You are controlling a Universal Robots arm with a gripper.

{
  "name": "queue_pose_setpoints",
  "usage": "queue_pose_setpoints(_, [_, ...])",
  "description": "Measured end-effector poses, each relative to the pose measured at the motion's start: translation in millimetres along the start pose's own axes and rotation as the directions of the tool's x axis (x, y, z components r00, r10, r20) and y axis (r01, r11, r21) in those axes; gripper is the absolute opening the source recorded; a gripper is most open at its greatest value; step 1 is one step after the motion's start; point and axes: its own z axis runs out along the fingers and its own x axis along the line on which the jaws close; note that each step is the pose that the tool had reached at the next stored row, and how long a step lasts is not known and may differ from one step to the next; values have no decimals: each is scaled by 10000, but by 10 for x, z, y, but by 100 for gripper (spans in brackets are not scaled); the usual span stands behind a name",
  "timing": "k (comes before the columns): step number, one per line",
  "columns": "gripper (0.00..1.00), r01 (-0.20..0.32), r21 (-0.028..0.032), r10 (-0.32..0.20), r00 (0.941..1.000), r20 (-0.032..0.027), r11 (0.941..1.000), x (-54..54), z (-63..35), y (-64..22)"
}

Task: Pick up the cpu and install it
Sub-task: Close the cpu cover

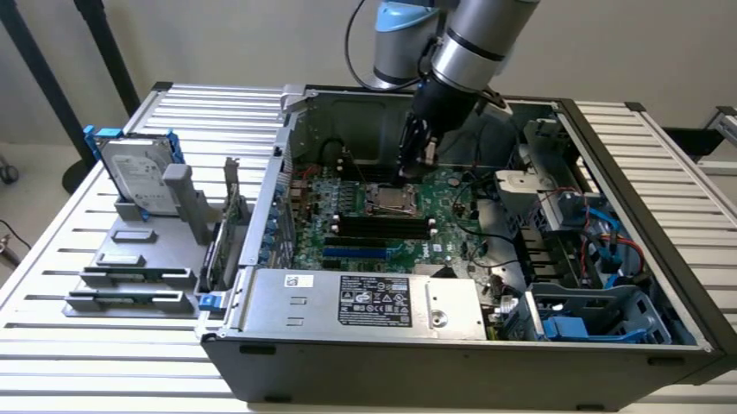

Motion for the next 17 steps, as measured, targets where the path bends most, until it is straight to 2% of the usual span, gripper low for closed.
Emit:
queue_pose_setpoints(4, [11,47,61,-47,10000,12,10000,-1,51,-78])
queue_pose_setpoints(11, [11,92,82,-92,10000,19,9999,4,192,-281])
queue_pose_setpoints(14, [11,119,78,-119,9999,-5,9999,7,257,-308])
queue_pose_setpoints(17, [11,153,57,-152,9999,-82,9999,11,312,-313])
